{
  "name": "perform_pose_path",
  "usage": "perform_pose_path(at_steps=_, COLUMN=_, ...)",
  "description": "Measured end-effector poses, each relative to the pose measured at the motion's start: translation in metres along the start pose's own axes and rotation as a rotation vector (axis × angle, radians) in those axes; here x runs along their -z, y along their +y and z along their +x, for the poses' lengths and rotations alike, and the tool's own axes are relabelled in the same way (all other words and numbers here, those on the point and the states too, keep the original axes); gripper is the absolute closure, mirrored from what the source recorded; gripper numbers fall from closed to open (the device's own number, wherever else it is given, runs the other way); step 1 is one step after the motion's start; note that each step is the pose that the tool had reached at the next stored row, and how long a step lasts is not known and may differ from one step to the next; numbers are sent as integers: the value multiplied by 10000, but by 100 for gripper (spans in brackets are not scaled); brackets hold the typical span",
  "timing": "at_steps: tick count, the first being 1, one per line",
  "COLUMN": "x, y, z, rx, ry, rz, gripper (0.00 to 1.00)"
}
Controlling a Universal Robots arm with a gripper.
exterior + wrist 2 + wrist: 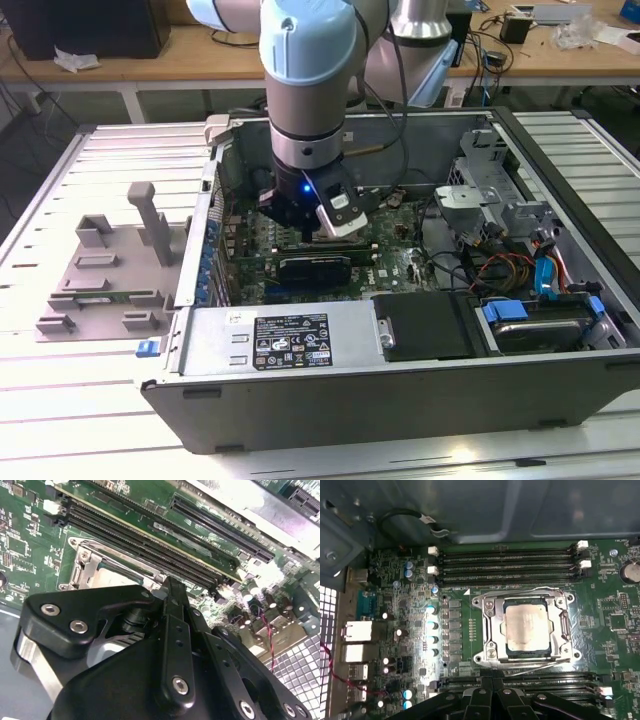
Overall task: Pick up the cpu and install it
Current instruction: 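Install the second cpu locking lever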
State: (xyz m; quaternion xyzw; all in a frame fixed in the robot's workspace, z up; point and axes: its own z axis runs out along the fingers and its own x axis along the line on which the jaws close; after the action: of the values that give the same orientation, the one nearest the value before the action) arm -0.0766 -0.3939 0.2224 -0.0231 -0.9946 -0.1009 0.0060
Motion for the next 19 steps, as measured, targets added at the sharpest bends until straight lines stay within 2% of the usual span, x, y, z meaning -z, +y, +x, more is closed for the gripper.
perform_pose_path(at_steps=5, x=-39, y=-10, z=-1, rx=-325, ry=-51, rz=-327, gripper=89)
perform_pose_path(at_steps=7, x=-53, y=-25, z=-2, rx=-413, ry=-65, rz=-421, gripper=89)
perform_pose_path(at_steps=10, x=-65, y=-82, z=-4, rx=-541, ry=-62, rz=-456, gripper=89)
perform_pose_path(at_steps=13, x=-60, y=-152, z=-8, rx=-560, ry=-52, rz=-579, gripper=89)
perform_pose_path(at_steps=15, x=-62, y=-169, z=-8, rx=-561, ry=-43, rz=-710, gripper=89)
perform_pose_path(at_steps=17, x=-81, y=-181, z=-5, rx=-560, ry=-16, rz=-1065, gripper=89)
perform_pose_path(at_steps=18, x=-100, y=-190, z=-3, rx=-563, ry=-9, rz=-1166, gripper=89)
perform_pose_path(at_steps=19, x=-115, y=-195, z=-3, rx=-573, ry=-11, rz=-1204, gripper=89)
